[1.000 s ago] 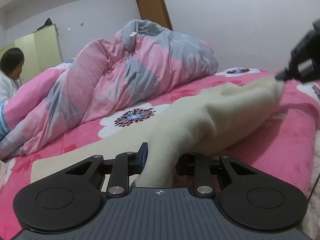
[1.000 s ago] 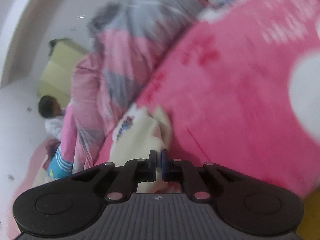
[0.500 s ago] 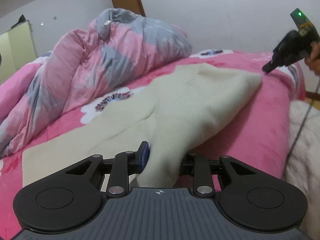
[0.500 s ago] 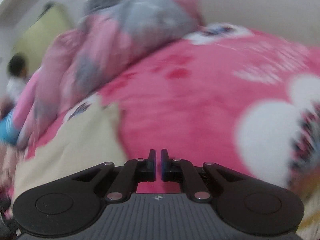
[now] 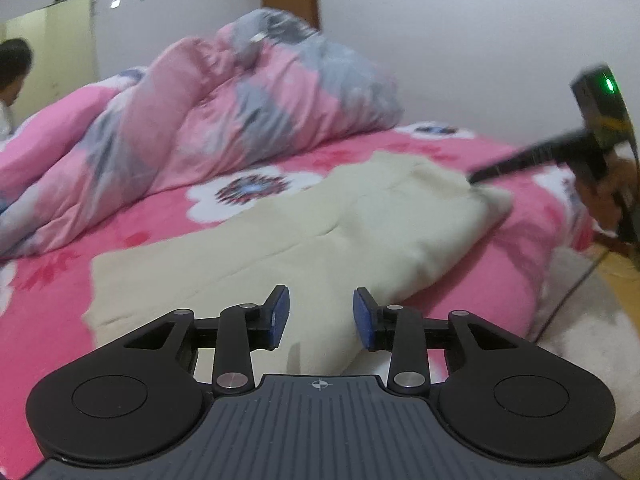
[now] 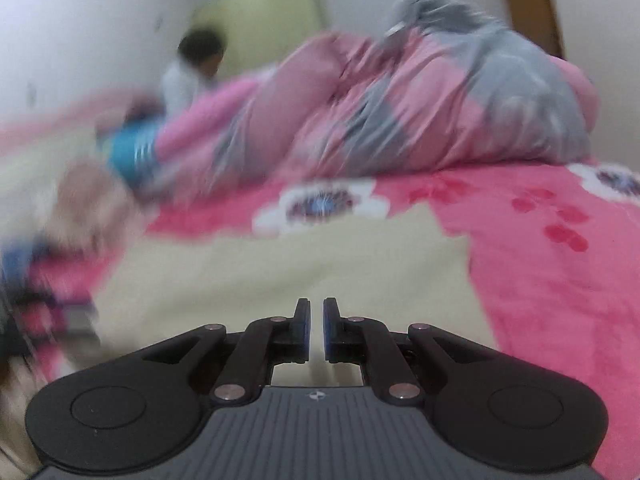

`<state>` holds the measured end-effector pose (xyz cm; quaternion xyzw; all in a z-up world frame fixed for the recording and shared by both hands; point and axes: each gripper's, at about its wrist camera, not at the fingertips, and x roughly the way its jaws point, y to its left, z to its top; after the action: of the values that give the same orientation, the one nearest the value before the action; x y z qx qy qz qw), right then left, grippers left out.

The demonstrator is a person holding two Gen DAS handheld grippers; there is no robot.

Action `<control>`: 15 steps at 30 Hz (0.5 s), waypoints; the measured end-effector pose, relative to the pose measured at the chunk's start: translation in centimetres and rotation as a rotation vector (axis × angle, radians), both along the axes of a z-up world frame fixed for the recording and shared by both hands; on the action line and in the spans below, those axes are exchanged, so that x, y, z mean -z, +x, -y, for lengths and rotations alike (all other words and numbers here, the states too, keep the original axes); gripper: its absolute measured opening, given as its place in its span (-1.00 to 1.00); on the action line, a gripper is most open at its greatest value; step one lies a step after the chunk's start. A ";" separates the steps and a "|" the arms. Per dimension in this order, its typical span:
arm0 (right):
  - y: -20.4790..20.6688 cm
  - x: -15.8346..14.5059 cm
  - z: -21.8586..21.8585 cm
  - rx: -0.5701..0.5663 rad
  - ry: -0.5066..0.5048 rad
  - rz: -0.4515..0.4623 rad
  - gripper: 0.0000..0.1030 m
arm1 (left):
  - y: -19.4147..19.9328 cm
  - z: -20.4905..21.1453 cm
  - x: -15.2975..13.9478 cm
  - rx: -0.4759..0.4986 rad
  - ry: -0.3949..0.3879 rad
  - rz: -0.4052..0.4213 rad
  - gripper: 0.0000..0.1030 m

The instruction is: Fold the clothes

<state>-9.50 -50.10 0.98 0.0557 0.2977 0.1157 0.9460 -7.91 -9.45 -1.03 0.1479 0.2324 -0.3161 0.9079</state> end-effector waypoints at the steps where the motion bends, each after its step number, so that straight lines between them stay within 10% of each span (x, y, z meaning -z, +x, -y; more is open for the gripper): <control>1: 0.4 1.3 -0.4 -0.005 -0.055 -0.035 -0.87 | 0.2 -0.3 0.1 -0.025 0.025 -0.010 -0.32; 7: -0.3 -0.8 0.2 0.072 -0.008 -0.032 -0.84 | 0.8 -4.9 -2.2 -0.205 -0.023 -0.124 -0.29; 12: -2.9 -1.9 1.5 0.147 0.174 -0.018 -0.27 | -0.4 -11.2 -1.5 -0.363 -0.391 -0.481 0.14; 15: -4.0 0.4 5.3 0.266 0.501 -0.125 -0.21 | -1.6 -12.4 0.6 -0.400 -0.570 -0.593 0.42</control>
<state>-13.47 -55.39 0.57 0.3332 0.3076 0.0569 0.8895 -9.49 2.91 -1.65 -0.2526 0.4099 -0.2144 0.8499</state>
